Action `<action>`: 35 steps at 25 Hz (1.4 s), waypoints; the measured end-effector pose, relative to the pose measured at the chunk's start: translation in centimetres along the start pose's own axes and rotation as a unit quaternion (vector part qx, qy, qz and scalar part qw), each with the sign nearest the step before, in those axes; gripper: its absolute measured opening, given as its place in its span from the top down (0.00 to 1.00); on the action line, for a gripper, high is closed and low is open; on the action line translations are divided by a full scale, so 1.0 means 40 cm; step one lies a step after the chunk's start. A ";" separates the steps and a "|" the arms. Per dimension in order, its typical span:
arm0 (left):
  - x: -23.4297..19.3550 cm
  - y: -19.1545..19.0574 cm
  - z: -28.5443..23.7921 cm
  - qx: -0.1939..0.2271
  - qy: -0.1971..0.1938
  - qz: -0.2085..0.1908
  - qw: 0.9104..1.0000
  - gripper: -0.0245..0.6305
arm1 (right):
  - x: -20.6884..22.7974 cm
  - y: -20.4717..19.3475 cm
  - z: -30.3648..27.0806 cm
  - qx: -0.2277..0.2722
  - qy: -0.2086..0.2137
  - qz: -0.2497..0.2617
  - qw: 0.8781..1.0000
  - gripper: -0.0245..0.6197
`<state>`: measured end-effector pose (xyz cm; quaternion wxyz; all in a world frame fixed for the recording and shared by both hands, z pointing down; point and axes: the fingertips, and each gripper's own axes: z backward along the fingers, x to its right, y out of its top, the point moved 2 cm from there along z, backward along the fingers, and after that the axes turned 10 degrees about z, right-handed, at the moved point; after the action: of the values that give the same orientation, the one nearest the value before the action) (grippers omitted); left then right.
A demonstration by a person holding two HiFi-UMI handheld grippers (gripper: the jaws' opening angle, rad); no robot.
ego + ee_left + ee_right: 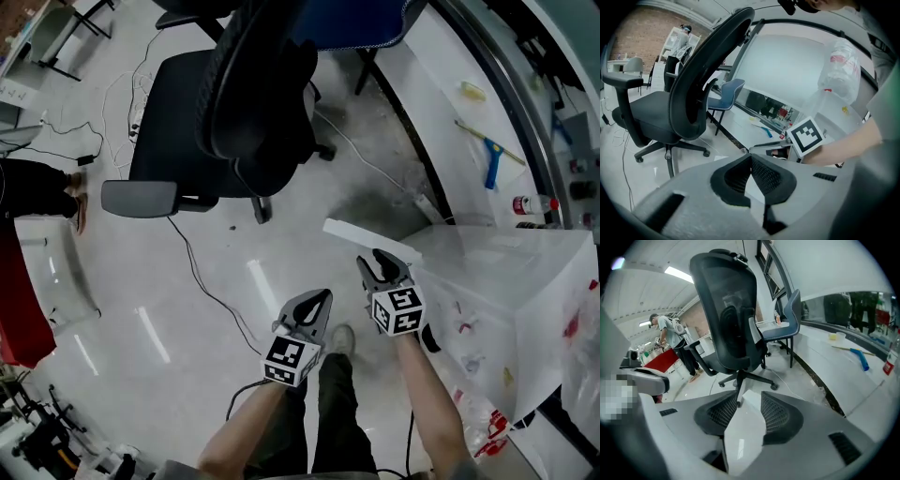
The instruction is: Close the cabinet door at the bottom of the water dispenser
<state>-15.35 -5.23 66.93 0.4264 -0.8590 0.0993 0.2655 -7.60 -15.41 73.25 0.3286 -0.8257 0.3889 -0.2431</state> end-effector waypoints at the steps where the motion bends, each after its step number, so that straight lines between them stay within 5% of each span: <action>1: -0.011 -0.010 -0.008 0.001 0.004 0.001 1.000 0.95 | 0.017 -0.011 -0.022 -0.006 -0.009 -0.004 1.000 0.74; 9: -0.045 -0.073 -0.023 -0.003 0.020 0.030 0.999 0.95 | 0.151 -0.105 -0.169 -0.098 -0.091 -0.056 0.989 0.70; 17: -0.066 -0.081 -0.014 0.005 0.022 0.024 0.999 0.95 | 0.216 -0.173 -0.228 -0.151 -0.117 -0.078 0.979 0.69; 26: -0.081 -0.111 -0.029 -0.005 0.021 0.001 1.000 0.95 | 0.176 -0.195 -0.218 -0.138 -0.080 -0.063 0.985 0.70; 35: -0.119 -0.187 -0.051 -0.064 -0.016 -0.098 0.993 0.95 | 0.095 -0.246 -0.182 -0.153 -0.013 0.018 0.988 0.70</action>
<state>-15.60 -2.51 75.60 0.3960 -0.8856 -0.0092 0.2425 -5.43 -16.31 85.85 0.2076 -0.8621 0.4324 -0.1637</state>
